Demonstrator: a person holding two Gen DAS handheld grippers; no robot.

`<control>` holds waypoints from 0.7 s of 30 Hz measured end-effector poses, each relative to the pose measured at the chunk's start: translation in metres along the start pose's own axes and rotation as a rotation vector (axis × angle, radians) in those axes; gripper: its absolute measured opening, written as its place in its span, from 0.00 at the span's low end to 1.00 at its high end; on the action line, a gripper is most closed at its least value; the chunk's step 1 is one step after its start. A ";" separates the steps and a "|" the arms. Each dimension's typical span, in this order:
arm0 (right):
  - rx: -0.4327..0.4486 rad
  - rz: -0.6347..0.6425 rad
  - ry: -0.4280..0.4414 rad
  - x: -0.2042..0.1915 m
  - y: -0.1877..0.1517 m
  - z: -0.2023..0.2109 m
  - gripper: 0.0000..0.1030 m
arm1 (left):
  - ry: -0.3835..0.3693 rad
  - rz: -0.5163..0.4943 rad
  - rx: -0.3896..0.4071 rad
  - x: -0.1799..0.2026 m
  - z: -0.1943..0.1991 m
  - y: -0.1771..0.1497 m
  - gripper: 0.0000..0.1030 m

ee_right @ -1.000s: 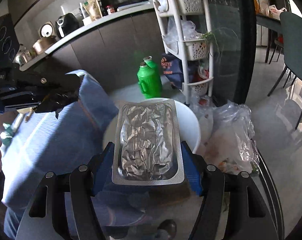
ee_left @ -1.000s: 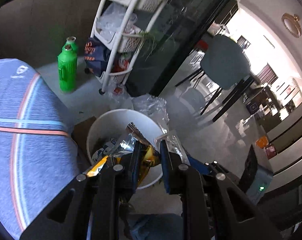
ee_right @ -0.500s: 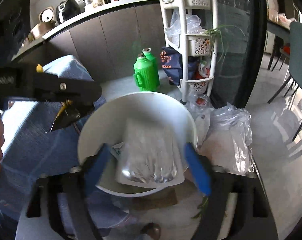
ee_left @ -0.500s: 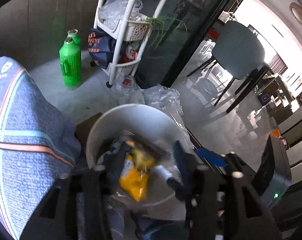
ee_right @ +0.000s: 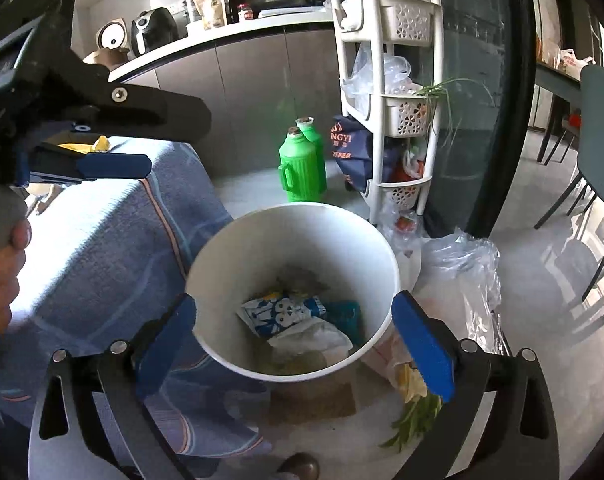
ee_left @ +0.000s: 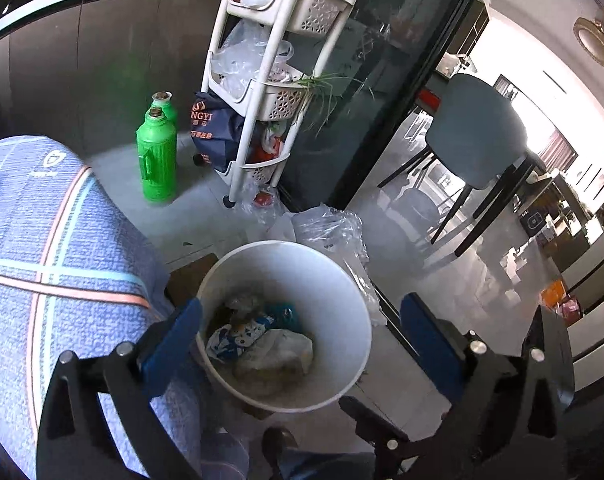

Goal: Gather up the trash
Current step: 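Carry the foil tray and chip bag over the white bin and open both tools, then move both open tools back over the table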

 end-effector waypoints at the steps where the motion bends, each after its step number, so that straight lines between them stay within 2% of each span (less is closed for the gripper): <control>1: -0.001 0.001 0.002 -0.002 0.000 0.002 0.92 | 0.003 0.001 0.001 0.000 0.004 0.000 0.96; 5: -0.001 0.011 0.009 -0.014 0.001 0.014 0.92 | 0.025 0.024 0.017 -0.005 0.023 0.000 0.96; 11: 0.044 0.035 0.049 -0.040 0.006 0.047 0.92 | 0.069 0.082 0.050 -0.015 0.077 -0.008 0.96; 16: 0.052 0.053 0.115 -0.073 0.003 0.074 0.92 | 0.130 0.124 0.074 -0.027 0.130 -0.038 0.96; 21: 0.034 0.094 0.163 -0.109 -0.004 0.085 0.92 | 0.266 0.152 0.091 -0.057 0.185 -0.084 0.96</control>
Point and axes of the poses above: each gripper's, at about its wrist camera, not at the fingertips, and z roughly against the way its jaws point, x to its right, y to its top, the point moved 7 cm from there along -z, roughly the way its jaws point, and after that the axes turned 15 degrees about -z, right-handed, at the moved point
